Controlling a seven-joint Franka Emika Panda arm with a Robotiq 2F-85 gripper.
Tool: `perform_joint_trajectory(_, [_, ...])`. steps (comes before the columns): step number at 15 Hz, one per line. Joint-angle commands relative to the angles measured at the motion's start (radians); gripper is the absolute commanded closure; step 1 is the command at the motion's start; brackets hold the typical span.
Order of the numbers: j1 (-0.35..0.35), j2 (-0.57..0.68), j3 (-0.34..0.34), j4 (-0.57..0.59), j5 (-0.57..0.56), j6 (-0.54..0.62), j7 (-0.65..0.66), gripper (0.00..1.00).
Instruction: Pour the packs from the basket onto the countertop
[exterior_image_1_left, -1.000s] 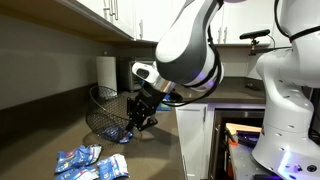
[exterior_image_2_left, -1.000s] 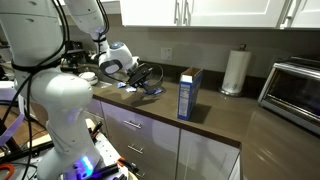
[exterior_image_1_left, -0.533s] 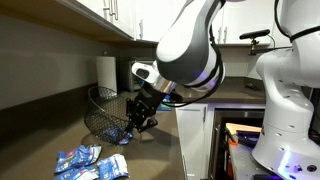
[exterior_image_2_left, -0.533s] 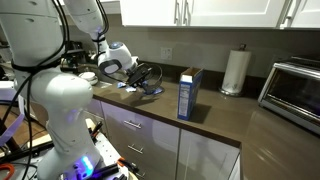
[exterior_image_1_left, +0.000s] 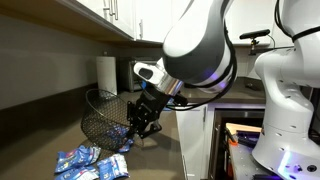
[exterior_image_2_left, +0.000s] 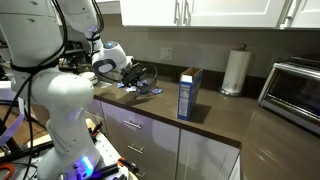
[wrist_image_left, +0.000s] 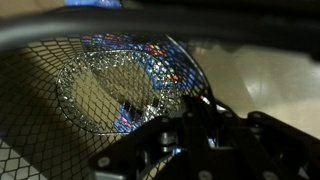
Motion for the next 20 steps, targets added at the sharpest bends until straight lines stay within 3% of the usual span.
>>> perform_joint_trajectory(1, [0.032, -0.007, 0.01, -0.023, 0.072, 0.046, -0.018, 0.97])
perform_joint_trajectory(2, [0.013, -0.001, 0.001, -0.001, 0.027, 0.011, 0.0, 0.94])
perform_joint_trajectory(10, [0.026, -0.023, 0.002, -0.002, 0.056, -0.02, -0.008, 0.97])
perform_joint_trajectory(20, [0.055, -0.014, 0.016, -0.044, 0.09, 0.06, -0.069, 0.97])
